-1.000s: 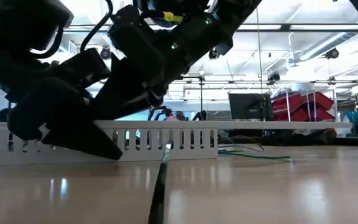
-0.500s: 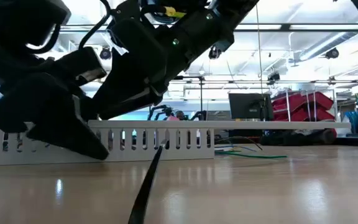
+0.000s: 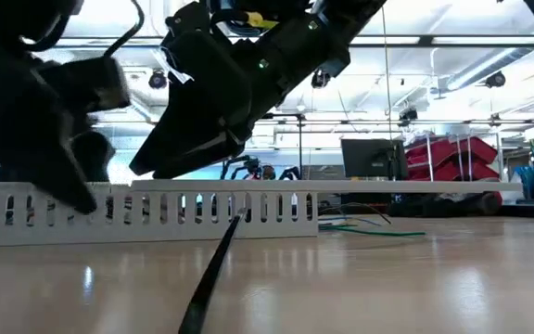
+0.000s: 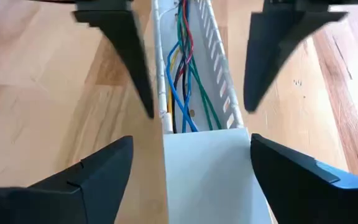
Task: Ziptie cables
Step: Close the cable duct
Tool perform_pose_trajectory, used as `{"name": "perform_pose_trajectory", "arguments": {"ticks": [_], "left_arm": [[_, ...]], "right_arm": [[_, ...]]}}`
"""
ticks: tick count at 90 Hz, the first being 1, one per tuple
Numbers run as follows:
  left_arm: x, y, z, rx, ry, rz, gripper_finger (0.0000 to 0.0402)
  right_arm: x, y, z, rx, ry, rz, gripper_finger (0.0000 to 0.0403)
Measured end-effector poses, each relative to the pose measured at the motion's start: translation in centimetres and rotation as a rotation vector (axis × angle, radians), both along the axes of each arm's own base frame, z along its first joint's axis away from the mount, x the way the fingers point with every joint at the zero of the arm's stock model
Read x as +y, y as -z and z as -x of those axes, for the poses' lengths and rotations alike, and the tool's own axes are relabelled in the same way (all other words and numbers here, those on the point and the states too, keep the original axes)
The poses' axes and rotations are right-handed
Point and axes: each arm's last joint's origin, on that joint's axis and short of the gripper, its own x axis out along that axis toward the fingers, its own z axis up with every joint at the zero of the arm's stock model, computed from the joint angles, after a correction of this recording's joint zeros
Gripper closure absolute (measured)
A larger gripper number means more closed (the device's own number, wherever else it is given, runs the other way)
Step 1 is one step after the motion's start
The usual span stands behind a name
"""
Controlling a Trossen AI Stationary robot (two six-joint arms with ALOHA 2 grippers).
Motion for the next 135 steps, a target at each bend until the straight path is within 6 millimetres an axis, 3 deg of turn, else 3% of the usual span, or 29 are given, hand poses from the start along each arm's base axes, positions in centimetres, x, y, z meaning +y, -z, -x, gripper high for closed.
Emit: {"name": "perform_pose_trajectory", "arguments": {"ticks": [44,66,95,135], "left_arm": [[-2.5,1.7,1.4,0.064,-0.019,-0.016,0.0054],[-2.4,1.6,1.6,0.068,-0.018,-0.009,0.0054],[-1.7,0.5,2.7,0.111,-0.029,-0.015,0.0054],[-1.7,3.0,2.5,0.144,-0.068,-0.099,0.0062]], "right_arm": [[-0.1,0.1,0.1,0.010,0.001,0.007,0.0116],[-0.4,0.1,0.1,0.017,0.007,0.007,0.0120],[-0.6,-1.0,0.5,0.037,0.013,0.008,0.0090],[-0.7,-0.3,0.6,0.051,0.011,0.018,0.0099]]}}
